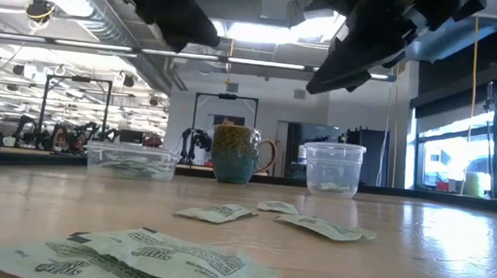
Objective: Pick and place Stevia / Truvia into bins
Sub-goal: Put the light green stevia packet into the left transparent container
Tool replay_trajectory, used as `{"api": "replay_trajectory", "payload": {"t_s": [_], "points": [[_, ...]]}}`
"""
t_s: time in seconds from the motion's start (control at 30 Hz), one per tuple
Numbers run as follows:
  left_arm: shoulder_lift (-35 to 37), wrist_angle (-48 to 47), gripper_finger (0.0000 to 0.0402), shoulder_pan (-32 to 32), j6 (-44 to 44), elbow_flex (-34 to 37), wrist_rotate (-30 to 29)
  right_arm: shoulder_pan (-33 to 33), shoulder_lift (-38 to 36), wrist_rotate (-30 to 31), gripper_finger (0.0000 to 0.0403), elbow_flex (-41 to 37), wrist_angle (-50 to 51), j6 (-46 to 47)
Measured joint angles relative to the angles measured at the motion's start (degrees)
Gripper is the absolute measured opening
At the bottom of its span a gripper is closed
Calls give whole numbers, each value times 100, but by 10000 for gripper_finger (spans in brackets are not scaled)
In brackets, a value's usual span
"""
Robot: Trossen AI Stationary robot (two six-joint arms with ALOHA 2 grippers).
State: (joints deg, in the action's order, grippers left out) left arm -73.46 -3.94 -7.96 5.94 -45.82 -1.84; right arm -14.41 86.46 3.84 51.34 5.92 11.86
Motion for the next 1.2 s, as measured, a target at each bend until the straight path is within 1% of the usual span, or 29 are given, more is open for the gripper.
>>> {"api": "replay_trajectory", "payload": {"t_s": [0.1, 0.23, 0.4, 0.47, 0.57, 0.67, 0.8, 0.9, 1.07, 1.2], "points": [[-279, 259, 73, -247, -29, 0, 8, -2, -46, -9, 129, -174, -242, 124], [-719, 503, 73, -483, -29, 0, 4, -39, -243, -4, 129, -787, -1086, 436], [-1281, 1049, 73, -724, -48, 0, 10, -177, -599, -11, 129, -1438, -1785, 450], [-1522, 1227, 73, -822, -136, 0, 97, -224, -682, -5, 129, -1622, -2144, 451], [-1912, 1617, 73, -960, -318, 0, 321, -271, -770, 3, 129, -1816, -2430, 443], [-2293, 2042, 73, -1059, -332, 0, 349, -273, -788, -5, 129, -1893, -2496, 449], [-2676, 2237, 79, -1115, -443, 0, 341, -269, -789, 9, 129, -1893, -2515, 438], [-2903, 2321, 90, -1160, -482, 0, 354, -267, -789, 9, 129, -1891, -2551, 437], [-3120, 2447, 115, -1267, -568, 2, 358, -264, -789, 9, 129, -1891, -2549, 439], [-3157, 2609, 122, -1322, -568, 2, 352, -264, -789, 11, 129, -1891, -2548, 437]]}}
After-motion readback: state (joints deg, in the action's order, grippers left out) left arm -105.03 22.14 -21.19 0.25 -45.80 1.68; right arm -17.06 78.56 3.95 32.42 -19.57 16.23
